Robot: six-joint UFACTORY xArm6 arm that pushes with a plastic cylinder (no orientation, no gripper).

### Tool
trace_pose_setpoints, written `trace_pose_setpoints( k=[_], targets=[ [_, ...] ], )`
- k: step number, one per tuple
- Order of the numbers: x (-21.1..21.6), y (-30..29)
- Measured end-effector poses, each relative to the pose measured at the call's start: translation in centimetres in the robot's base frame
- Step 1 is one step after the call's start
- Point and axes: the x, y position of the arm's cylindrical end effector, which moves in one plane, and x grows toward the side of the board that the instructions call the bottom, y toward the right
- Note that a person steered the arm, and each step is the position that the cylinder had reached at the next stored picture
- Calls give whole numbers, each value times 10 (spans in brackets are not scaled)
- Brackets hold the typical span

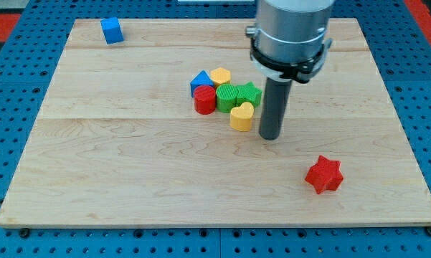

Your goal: Push the yellow heart into the group of blocks

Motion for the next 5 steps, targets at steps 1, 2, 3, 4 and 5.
trace_pose_setpoints(
  k=[1, 2, 3, 4, 5],
  targets=[
    [-13, 12],
    [-14, -1],
    [-14, -18],
    [-18, -39],
    [-18, -70]
  ],
)
